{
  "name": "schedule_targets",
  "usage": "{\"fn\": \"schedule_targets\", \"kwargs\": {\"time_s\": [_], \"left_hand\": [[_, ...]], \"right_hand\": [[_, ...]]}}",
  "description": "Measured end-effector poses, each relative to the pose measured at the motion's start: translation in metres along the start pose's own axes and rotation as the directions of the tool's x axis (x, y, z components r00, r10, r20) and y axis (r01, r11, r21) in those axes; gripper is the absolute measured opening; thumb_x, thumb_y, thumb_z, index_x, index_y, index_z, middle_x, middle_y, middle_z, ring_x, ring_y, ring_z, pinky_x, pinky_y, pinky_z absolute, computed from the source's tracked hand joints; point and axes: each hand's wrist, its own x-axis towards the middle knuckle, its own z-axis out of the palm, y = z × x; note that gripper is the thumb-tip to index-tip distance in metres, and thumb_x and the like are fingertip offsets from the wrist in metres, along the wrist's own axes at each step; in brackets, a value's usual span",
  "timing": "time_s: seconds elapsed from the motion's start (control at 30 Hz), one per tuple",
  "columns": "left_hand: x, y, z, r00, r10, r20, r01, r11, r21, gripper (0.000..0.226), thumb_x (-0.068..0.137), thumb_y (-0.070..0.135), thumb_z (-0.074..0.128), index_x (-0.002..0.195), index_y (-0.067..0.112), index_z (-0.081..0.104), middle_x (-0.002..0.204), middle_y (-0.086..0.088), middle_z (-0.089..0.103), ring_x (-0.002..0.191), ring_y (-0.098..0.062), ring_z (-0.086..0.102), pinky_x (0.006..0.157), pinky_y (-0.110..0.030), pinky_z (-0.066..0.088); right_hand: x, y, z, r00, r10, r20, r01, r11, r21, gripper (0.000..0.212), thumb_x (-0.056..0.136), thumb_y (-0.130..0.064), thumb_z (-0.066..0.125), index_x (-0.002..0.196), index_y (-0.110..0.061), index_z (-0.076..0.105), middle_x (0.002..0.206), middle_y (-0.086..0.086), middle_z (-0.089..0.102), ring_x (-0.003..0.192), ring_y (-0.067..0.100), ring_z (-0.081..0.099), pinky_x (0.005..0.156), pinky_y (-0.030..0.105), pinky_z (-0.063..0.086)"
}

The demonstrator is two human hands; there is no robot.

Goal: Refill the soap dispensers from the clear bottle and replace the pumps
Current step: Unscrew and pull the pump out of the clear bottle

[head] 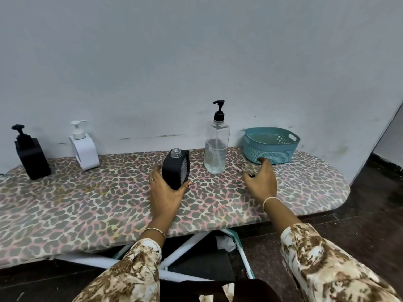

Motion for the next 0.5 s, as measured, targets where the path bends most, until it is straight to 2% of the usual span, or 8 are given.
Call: {"fn": "schedule_targets", "kwargs": {"time_s": [0.13, 0.23, 0.37, 0.5], "left_hand": [[0.005, 0.011, -0.005, 1.0, -0.014, -0.013, 0.014, 1.0, -0.023, 0.115, 0.062, 0.049, 0.084, 0.148, 0.013, 0.017, 0.159, -0.009, 0.016, 0.146, -0.029, 0.02, 0.116, -0.045, 0.028], [0.018, 0.031, -0.011, 0.998, 0.051, -0.033, -0.052, 0.999, -0.01, 0.119, 0.062, 0.051, 0.083, 0.151, 0.014, 0.013, 0.162, -0.003, 0.005, 0.148, -0.024, 0.009, 0.12, -0.043, 0.019], [0.036, 0.066, -0.01, 0.958, 0.266, -0.109, -0.275, 0.958, -0.084, 0.1, 0.072, 0.041, 0.081, 0.149, 0.013, 0.024, 0.16, -0.004, 0.017, 0.148, -0.023, 0.015, 0.119, -0.042, 0.023], [0.049, 0.101, 0.009, 0.908, 0.415, -0.056, -0.419, 0.894, -0.156, 0.082, 0.081, 0.028, 0.075, 0.148, 0.014, 0.03, 0.156, -0.005, 0.028, 0.144, -0.019, 0.025, 0.116, -0.032, 0.027]], "right_hand": [[0.008, -0.026, -0.001, 0.998, -0.056, -0.008, 0.055, 0.998, -0.028, 0.079, 0.083, -0.03, 0.07, 0.145, -0.007, 0.027, 0.149, 0.011, 0.037, 0.136, 0.027, 0.037, 0.111, 0.044, 0.035], [0.017, -0.048, -0.004, 0.992, -0.13, -0.001, 0.13, 0.991, -0.015, 0.078, 0.085, -0.028, 0.069, 0.146, -0.006, 0.026, 0.15, 0.011, 0.035, 0.136, 0.028, 0.037, 0.111, 0.043, 0.035], [0.03, -0.08, -0.008, 0.969, -0.247, -0.025, 0.248, 0.966, 0.074, 0.07, 0.088, -0.028, 0.066, 0.145, -0.01, 0.03, 0.149, 0.008, 0.037, 0.134, 0.027, 0.039, 0.11, 0.04, 0.036], [0.054, -0.103, -0.006, 0.964, -0.267, -0.001, 0.264, 0.955, 0.135, 0.067, 0.091, -0.032, 0.059, 0.147, -0.008, 0.03, 0.15, 0.01, 0.037, 0.136, 0.027, 0.037, 0.109, 0.037, 0.033]]}}
